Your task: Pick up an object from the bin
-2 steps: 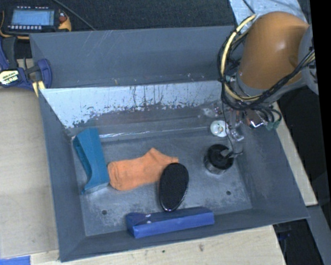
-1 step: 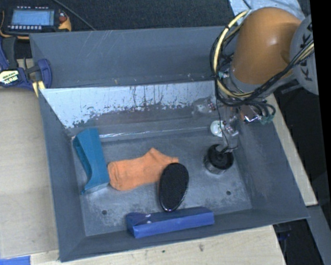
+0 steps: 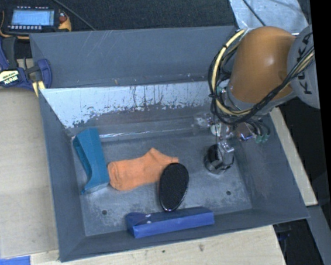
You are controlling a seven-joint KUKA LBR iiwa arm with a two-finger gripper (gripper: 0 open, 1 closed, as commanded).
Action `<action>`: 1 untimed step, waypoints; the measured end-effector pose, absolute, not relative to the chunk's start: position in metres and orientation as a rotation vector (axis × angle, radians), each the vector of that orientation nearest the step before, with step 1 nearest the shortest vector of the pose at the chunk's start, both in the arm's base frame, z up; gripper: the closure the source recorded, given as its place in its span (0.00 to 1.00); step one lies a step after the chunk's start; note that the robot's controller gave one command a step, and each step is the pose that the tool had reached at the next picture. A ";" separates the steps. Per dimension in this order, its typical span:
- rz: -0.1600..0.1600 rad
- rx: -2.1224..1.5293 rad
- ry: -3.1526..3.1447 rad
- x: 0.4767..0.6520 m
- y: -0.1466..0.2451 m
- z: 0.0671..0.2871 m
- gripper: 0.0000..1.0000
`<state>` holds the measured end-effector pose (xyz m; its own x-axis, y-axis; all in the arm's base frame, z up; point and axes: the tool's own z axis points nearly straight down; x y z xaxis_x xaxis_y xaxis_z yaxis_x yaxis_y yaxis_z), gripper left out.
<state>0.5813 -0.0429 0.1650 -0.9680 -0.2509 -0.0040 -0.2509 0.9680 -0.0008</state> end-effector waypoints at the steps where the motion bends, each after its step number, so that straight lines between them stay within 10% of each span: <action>1: 0.000 -0.392 3.115 0.579 -0.035 0.145 0.00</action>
Offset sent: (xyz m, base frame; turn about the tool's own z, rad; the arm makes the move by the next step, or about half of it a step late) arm -0.0132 0.0167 -0.0405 -0.3819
